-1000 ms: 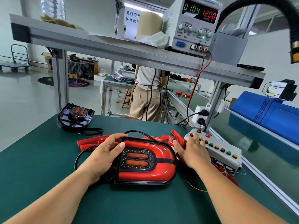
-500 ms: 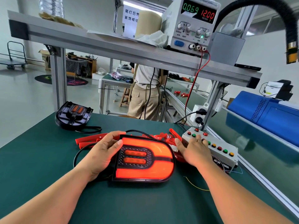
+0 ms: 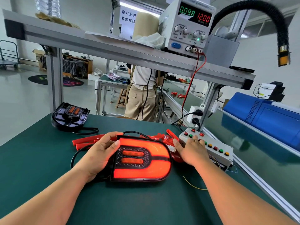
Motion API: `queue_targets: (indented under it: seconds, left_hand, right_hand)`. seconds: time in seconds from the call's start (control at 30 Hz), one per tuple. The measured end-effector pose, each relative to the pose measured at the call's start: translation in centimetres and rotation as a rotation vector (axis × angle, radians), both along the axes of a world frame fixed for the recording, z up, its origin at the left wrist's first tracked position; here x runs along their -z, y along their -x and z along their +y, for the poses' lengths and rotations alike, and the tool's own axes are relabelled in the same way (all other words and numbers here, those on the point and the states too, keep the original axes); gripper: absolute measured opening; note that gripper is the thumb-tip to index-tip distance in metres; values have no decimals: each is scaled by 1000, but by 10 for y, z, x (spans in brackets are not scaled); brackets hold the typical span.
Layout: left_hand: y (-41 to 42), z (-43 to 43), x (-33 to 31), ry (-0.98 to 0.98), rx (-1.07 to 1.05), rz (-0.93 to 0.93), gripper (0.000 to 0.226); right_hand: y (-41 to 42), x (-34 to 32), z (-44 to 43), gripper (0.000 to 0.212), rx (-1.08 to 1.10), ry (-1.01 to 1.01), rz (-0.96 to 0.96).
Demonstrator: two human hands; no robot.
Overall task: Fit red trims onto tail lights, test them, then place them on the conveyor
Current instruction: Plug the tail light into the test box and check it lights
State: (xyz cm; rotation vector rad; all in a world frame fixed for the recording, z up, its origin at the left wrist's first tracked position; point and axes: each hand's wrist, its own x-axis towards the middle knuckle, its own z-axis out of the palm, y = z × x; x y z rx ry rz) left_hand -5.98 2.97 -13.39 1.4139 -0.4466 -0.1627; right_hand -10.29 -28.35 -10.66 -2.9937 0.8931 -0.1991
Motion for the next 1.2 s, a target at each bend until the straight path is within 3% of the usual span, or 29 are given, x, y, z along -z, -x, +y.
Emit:
queue_targets:
  seconds: [0.1,0.23,0.33,0.53,1.2]
  left_hand:
    - [-3,0,2,-20,-4,-27,25]
    - [-3,0,4,-38,4,-55,31]
    - [-3,0,4,-37,10,-62,31]
    - [-5,1,6,-22,17,-64,31]
    - [-3,1,3,22,10,-4,26]
  right_hand:
    - [5,-5,1,96,-3,-50,-16]
    - [16,-7,4,89,3,156,-85]
    - [26,-9,1,87,121,204,-99]
    - [47,-6,-17,91,278,208,-37]
    - [54,0,-21,92,267,195,-43]
